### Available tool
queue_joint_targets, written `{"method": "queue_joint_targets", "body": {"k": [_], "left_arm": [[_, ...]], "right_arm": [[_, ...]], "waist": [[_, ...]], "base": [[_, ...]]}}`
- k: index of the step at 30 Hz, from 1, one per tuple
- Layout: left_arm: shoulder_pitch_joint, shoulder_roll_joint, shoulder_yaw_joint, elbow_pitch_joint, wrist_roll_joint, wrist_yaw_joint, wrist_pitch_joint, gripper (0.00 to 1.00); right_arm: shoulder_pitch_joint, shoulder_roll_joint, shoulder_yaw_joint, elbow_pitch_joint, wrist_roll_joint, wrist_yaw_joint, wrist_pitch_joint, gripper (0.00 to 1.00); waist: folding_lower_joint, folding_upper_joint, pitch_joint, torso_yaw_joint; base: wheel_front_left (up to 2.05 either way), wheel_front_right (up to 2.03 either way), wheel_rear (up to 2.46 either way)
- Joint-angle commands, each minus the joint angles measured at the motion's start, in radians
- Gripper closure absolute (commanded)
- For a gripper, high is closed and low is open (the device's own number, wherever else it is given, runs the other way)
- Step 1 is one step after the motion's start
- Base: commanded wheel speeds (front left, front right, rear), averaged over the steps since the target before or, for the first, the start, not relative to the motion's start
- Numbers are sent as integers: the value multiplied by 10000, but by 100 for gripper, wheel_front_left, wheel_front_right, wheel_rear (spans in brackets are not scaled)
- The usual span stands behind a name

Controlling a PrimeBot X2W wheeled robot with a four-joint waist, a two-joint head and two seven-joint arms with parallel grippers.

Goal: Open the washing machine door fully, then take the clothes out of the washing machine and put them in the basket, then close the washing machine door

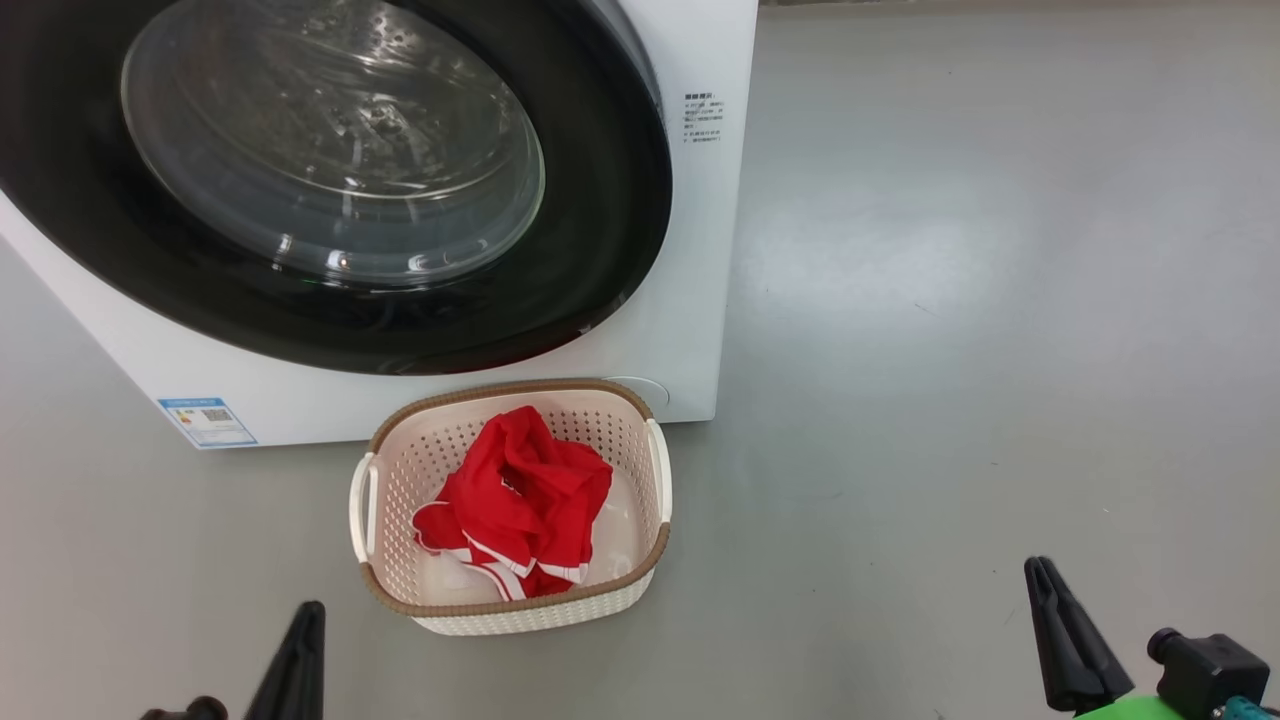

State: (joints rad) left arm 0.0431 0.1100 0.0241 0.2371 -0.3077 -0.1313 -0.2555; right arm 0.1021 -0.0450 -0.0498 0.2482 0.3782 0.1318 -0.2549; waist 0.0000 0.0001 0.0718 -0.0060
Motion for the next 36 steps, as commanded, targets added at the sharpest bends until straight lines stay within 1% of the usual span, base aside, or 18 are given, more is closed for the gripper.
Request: {"method": "queue_joint_targets", "body": {"k": [1, 5, 9, 14, 36], "left_arm": [[-2, 13, 3, -24, -17, 0, 4, 100], [-25, -104, -8, 158, -263, 0, 73, 100], [-63, -120, 20, 149, -680, 1, 191, 100], [-130, -140, 55, 153, -1200, 7, 337, 100], [-420, -228, 223, 172, -3483, 5, 988, 100]], "right_arm": [[-1, -6, 1, -27, 15, 0, 3, 100], [-31, 44, 1, 171, 255, 0, 62, 100], [-87, 25, 0, 157, 668, -1, 164, 100], [-179, 2, 0, 162, 1181, -1, 292, 100], [-562, -83, -25, 135, 3418, -3, 868, 100]], "waist": [[0, -1, 0, 0], [2, -1, -10, 0], [19, -1, -55, 3], [2, -1, -68, 6], [1, -1, -189, 16]], "base": [[0, 0, 0], [0, 0, 0], [0, 0, 0], [0, 0, 0], [0, 0, 0]]}}
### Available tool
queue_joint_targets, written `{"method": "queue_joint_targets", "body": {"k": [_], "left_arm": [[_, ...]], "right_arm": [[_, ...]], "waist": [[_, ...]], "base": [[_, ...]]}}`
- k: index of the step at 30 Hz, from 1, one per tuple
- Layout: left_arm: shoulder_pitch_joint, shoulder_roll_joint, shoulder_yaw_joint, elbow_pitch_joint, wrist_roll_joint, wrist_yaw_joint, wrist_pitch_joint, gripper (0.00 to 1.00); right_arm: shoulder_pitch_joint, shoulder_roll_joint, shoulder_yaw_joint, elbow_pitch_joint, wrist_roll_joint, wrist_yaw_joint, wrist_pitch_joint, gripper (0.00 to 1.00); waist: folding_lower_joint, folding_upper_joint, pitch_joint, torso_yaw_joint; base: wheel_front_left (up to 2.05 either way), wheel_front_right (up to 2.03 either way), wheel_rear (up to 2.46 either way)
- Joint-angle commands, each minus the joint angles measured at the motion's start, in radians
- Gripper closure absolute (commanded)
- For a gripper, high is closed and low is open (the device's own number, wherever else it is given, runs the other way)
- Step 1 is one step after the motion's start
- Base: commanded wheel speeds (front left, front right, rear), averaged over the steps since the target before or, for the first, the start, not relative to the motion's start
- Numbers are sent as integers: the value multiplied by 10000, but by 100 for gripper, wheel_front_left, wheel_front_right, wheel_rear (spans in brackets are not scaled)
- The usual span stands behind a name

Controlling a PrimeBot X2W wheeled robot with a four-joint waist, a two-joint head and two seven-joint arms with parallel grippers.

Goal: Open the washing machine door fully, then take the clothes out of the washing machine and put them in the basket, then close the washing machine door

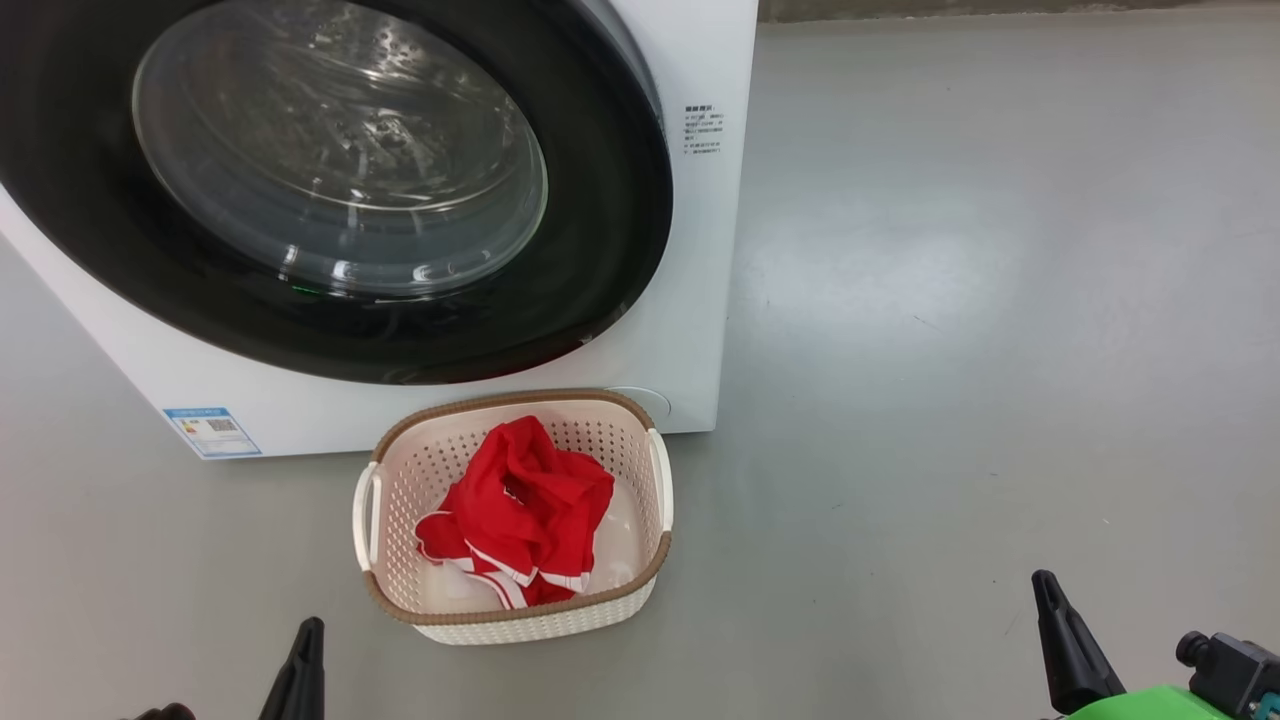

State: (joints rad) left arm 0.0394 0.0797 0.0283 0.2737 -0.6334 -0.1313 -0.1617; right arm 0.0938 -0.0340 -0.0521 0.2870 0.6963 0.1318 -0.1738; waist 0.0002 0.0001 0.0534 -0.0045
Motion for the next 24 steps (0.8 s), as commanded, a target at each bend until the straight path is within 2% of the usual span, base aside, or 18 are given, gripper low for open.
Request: {"method": "queue_joint_targets", "body": {"k": [1, 24], "left_arm": [[-396, 71, 188, -193, -329, 5, 80, 100], [-675, -17, 354, -187, -2612, 4, 731, 100]], "right_arm": [[-497, -195, -4, -254, 338, -3, 84, 100], [-869, -259, -56, -291, 2552, -5, 682, 100]], "waist": [[-1, -1, -11, 1], [-1, -1, -135, 12]], "base": [[0, 0, 0], [0, 0, 0]]}}
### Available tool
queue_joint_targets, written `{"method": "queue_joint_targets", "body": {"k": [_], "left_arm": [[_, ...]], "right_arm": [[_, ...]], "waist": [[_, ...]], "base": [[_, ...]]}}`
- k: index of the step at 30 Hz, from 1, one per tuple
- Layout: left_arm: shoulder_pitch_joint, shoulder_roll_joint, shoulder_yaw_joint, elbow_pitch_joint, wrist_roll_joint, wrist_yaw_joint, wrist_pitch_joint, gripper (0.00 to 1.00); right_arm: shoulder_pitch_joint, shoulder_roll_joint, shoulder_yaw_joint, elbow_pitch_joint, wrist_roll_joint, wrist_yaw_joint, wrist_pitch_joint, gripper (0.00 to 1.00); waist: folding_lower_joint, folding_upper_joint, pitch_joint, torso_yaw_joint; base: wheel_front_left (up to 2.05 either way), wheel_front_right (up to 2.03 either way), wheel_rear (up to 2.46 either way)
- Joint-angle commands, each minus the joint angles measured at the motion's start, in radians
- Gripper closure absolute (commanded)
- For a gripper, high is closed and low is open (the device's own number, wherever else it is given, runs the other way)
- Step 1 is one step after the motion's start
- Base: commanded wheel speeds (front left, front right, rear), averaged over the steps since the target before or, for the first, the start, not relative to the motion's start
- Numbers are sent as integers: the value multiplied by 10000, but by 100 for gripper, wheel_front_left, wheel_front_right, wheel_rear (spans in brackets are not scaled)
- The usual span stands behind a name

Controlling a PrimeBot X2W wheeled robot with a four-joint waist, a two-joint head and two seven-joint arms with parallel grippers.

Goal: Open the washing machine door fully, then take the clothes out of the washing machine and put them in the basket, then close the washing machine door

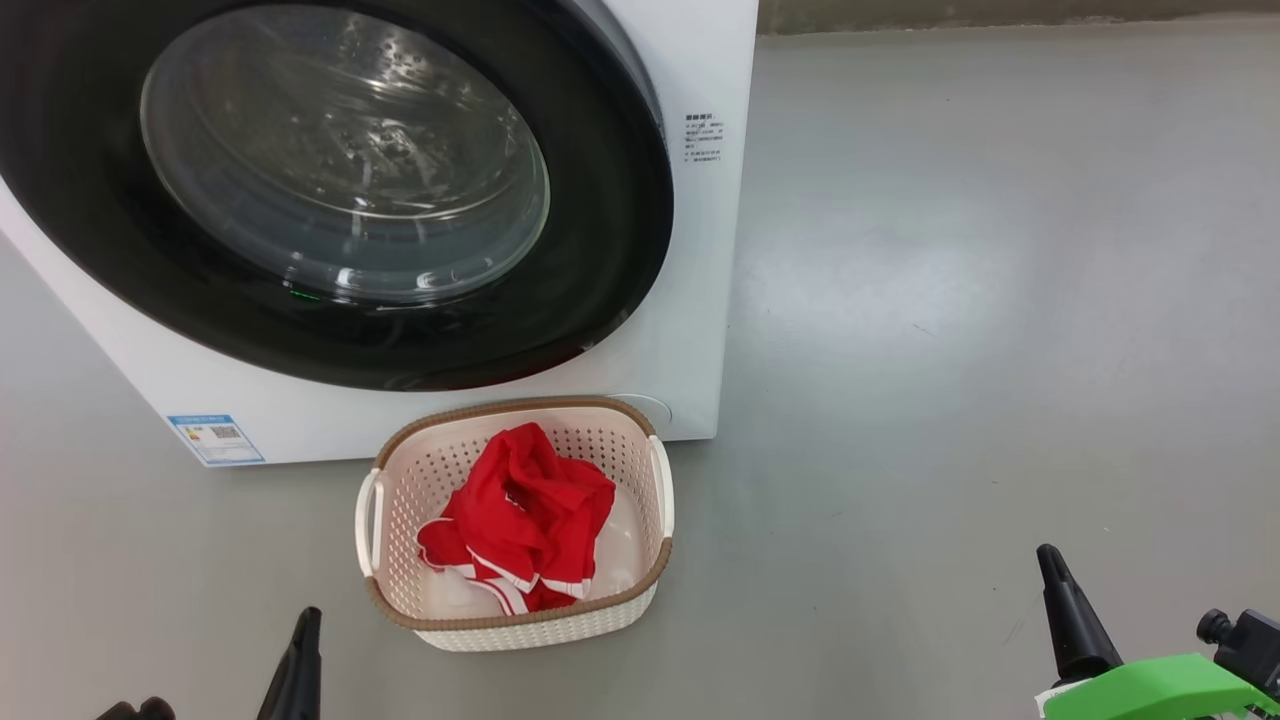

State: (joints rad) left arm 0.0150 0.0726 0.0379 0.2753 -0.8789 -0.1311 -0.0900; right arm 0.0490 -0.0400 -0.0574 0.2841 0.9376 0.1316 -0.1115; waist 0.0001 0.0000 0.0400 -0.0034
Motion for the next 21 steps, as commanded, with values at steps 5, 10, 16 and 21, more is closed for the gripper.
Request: {"method": "queue_joint_targets", "body": {"k": [5, 10, 16, 21], "left_arm": [[-507, 30, 303, -206, -781, 2, 192, 100], [-569, 10, 341, -213, -1301, 2, 340, 100], [-642, -14, 386, -220, -1925, 2, 517, 100], [-703, -34, 424, -225, -2441, 2, 664, 100]], "right_arm": [[-523, -214, -20, -272, 741, -4, 225, 100], [-608, -225, -36, -280, 1241, -4, 365, 100], [-710, -238, -57, -290, 1840, -5, 534, 100], [-794, -247, -75, -298, 2335, -5, 674, 100]], "waist": [[-1, 0, -35, 4], [-1, 0, -63, 6], [-1, 0, -97, 9], [-1, 0, -125, 11]], "base": [[0, 0, 0], [0, 0, 0], [0, 0, 0], [0, 0, 0]]}}
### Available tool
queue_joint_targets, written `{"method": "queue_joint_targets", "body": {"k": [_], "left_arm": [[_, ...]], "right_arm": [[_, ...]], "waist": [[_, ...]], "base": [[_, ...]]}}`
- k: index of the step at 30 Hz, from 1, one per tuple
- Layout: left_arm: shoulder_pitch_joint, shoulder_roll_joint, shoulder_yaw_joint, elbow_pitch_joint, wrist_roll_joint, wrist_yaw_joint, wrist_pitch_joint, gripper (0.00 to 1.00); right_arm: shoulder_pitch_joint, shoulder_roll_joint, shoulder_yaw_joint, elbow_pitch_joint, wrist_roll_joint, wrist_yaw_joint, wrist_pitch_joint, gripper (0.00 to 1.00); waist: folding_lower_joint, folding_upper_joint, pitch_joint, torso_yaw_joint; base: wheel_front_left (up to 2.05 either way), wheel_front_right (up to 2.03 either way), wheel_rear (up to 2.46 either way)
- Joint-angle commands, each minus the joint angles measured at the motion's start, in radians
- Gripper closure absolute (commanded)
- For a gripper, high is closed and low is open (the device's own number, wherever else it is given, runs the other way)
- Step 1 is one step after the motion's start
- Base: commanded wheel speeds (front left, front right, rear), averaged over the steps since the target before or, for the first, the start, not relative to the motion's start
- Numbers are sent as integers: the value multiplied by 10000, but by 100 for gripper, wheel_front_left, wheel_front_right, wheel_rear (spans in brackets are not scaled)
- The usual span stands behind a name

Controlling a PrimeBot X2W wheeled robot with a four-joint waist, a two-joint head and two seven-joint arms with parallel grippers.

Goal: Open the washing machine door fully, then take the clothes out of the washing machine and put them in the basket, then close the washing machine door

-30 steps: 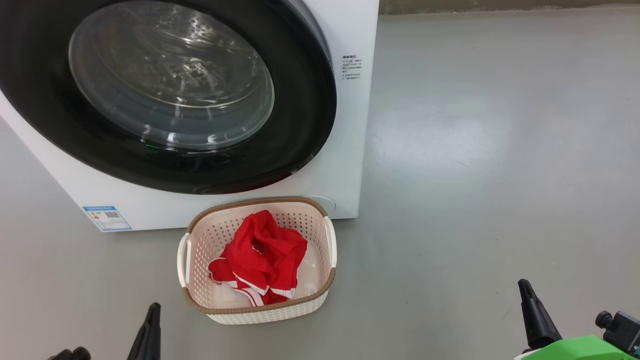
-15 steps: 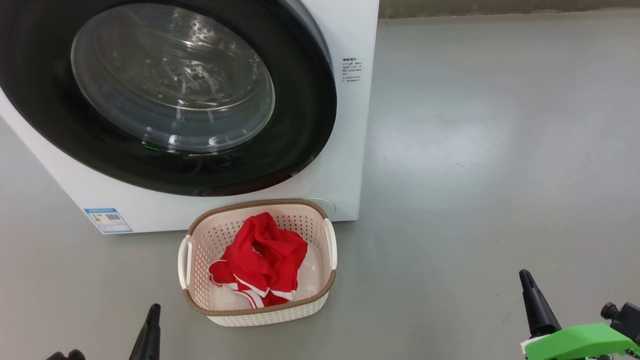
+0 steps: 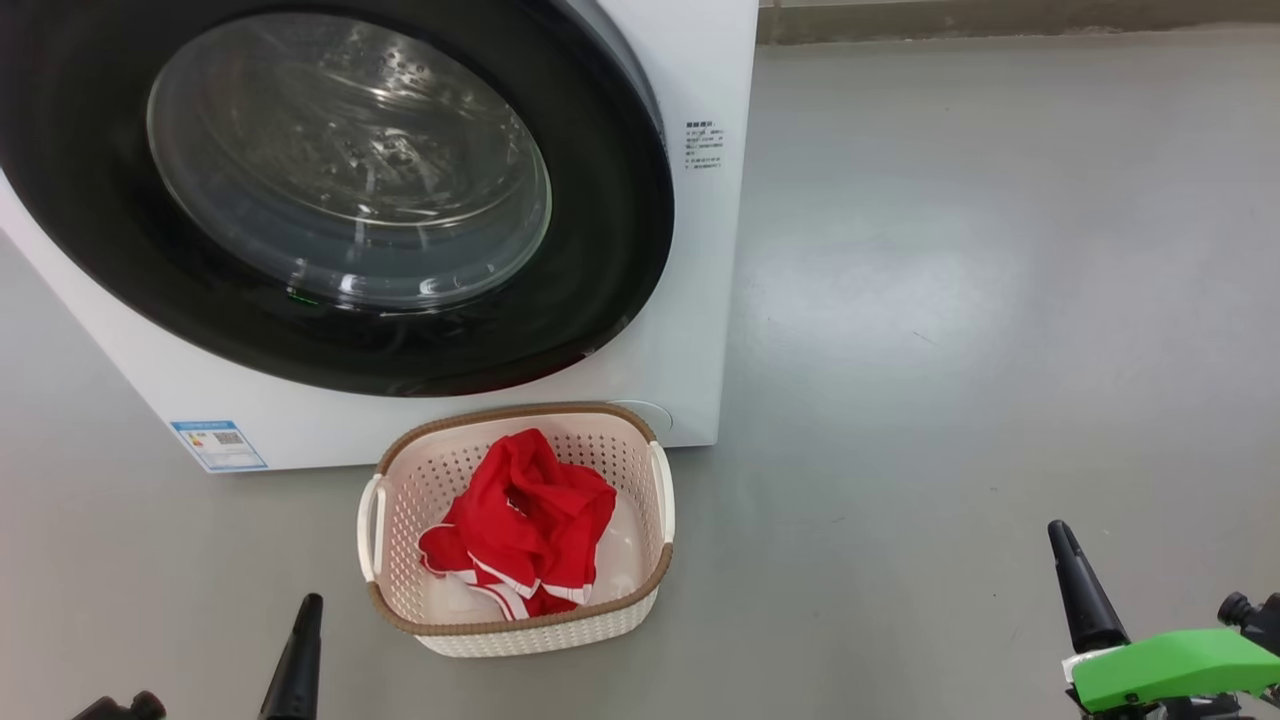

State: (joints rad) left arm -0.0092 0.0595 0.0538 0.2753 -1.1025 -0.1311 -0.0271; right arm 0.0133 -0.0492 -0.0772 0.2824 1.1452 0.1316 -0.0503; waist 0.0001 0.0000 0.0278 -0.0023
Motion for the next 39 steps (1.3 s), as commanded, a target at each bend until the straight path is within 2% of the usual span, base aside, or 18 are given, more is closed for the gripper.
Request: {"method": "queue_joint_targets", "body": {"k": [1, 39], "left_arm": [[-473, 92, 272, -225, -310, 2, 65, 100], [-932, -57, 550, -249, -4156, 4, 1159, 100]], "right_arm": [[-454, -157, 118, -282, 358, -5, 91, 100], [-1086, -209, -45, -339, 4021, -9, 1159, 100]], "waist": [[0, 0, -8, 1], [-1, 0, -217, 19]], "base": [[0, 0, 0], [0, 0, 0]]}}
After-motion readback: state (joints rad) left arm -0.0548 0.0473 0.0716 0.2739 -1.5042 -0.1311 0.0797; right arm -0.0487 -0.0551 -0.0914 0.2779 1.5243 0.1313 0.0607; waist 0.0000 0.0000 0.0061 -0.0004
